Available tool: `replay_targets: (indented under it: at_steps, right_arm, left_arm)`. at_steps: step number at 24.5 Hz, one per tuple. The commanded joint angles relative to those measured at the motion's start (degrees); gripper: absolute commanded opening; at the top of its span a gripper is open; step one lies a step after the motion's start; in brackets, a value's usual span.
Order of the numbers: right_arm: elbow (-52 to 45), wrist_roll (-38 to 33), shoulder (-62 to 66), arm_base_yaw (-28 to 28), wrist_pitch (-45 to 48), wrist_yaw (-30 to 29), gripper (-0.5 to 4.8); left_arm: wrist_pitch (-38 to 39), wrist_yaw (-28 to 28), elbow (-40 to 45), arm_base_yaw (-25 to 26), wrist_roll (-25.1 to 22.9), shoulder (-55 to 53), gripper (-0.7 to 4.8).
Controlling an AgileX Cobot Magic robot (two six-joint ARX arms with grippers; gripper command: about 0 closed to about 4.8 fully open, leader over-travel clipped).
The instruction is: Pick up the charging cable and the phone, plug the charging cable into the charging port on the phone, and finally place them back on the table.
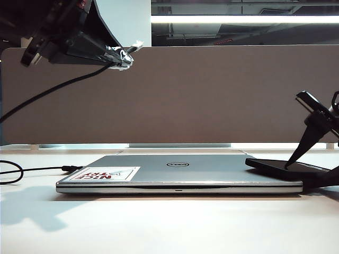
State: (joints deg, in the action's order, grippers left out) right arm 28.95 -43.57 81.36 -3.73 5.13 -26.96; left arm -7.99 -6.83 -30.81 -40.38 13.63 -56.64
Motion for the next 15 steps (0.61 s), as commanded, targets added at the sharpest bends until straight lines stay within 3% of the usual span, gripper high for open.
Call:
replay_targets:
  at_steps: [1, 5, 6, 8, 9, 15]
  right_arm:
    - [-0.2, 0.1, 0.2, -0.2, -1.0, 0.5, 2.29]
    - [-0.2, 0.2, 0.2, -0.2, -1.0, 1.8, 1.73]
    - [-0.2, 0.2, 0.2, -0.2, -1.0, 1.9, 1.46]
    - [-0.2, 0.3, 0.2, -0.2, -1.1, 2.7, 0.39]
    - [-0.2, 0.3, 0.2, -0.2, -1.0, 2.9, 0.16]
    - [-0.1, 3.5, 0.0, -0.2, -1.0, 3.1, -0.05]
  left_arm:
    - [-1.1, 0.0, -0.1, 0.0, 0.2, 0.1, -0.07]
    - [-1.0, 0.0, -0.1, 0.0, 0.2, 0.1, -0.07]
    - [-1.0, 0.0, -0.1, 0.0, 0.2, 0.1, -0.07]
    - [-1.1, 0.0, -0.1, 0.0, 0.2, 0.1, -0.07]
    - [-1.1, 0.0, -0.1, 0.0, 0.2, 0.1, -0.07]
    - [-1.1, 0.0, -0.1, 0.0, 0.2, 0.1, -0.07]
